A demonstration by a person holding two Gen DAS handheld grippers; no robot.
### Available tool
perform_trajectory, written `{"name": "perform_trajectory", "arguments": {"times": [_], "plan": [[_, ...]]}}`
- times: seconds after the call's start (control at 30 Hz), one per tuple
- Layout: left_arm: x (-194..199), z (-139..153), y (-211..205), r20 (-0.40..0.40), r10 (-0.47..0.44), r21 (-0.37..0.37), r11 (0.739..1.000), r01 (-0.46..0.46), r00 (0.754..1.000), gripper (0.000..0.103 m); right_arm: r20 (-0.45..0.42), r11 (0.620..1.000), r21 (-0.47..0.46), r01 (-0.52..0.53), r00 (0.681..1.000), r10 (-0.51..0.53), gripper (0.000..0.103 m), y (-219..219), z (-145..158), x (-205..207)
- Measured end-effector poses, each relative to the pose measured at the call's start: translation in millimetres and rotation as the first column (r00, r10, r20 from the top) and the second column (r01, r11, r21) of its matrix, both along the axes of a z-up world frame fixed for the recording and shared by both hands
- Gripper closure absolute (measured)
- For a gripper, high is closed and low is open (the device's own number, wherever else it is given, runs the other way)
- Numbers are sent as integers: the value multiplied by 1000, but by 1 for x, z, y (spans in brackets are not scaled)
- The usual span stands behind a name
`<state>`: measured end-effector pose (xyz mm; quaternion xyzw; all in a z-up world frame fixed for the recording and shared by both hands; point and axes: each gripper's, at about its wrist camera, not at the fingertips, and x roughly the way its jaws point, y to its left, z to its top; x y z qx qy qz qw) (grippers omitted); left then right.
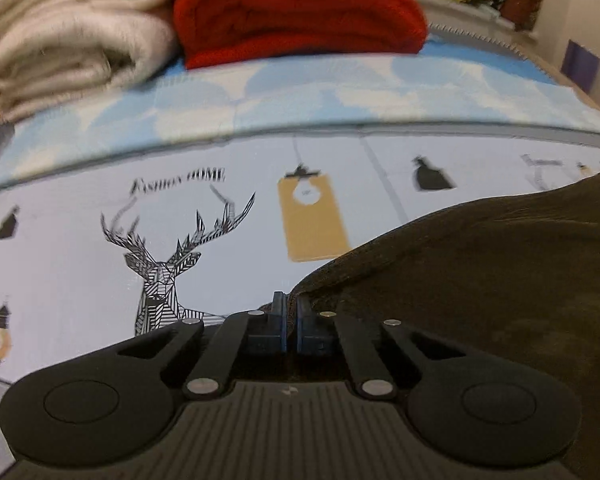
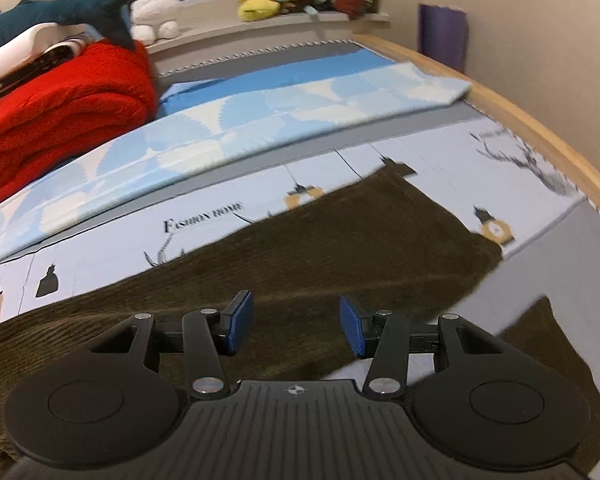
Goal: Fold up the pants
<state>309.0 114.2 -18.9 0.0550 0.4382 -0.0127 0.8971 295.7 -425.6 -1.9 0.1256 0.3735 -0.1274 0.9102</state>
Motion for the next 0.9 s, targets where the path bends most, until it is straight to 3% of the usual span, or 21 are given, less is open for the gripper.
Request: {"name": "perform_trajectory", "arguments": {"times": [0.17, 0.3, 0.4, 0.5, 0.57, 0.6, 0.63, 0.7, 0.8, 0.9], "plan": [[-79, 40, -45, 44, -113, 66, 992, 110, 993, 100, -12, 998, 36, 41, 999, -41, 54, -16, -3, -23], [-157, 52, -74, 43, -227, 102, 970, 222, 973, 101, -22, 997, 62, 52, 998, -51, 54, -27, -6, -42], [-198, 45, -75, -17, -247, 65, 967, 248, 969, 101, -27, 998, 52, 45, 999, -43, 54, -32, -7, -56], [-212, 29, -62, -109, -231, -5, 973, 232, 967, 98, -33, 998, 47, 44, 999, -43, 54, -40, -8, -65], [-214, 27, -41, -126, -142, -68, 989, 135, 982, 95, -37, 997, 54, 55, 998, -53, 54, -47, -9, -68], [-214, 28, -29, -133, -93, -127, 989, 76, 987, 80, -42, 996, 61, 62, 997, -59, 54, -50, -10, -69], [-214, 28, -15, -147, -34, -211, 977, 3, 988, 59, -48, 995, 72, 69, 997, -65, 54, -52, -12, -70], [-209, 22, 7, -211, 47, -344, 931, -119, 976, 49, -55, 992, 97, 77, 996, -71, 54, -55, -14, -70], [-198, -6, 26, -381, 104, -452, 846, -283, 919, 47, -52, 993, 103, 64, 997, -59, 54, -52, -14, -67], [-188, -37, 32, -500, 151, -425, 815, -394, 852, 47, -41, 990, 132, 44, 998, -39, 54, -49, -15, -62]]}}
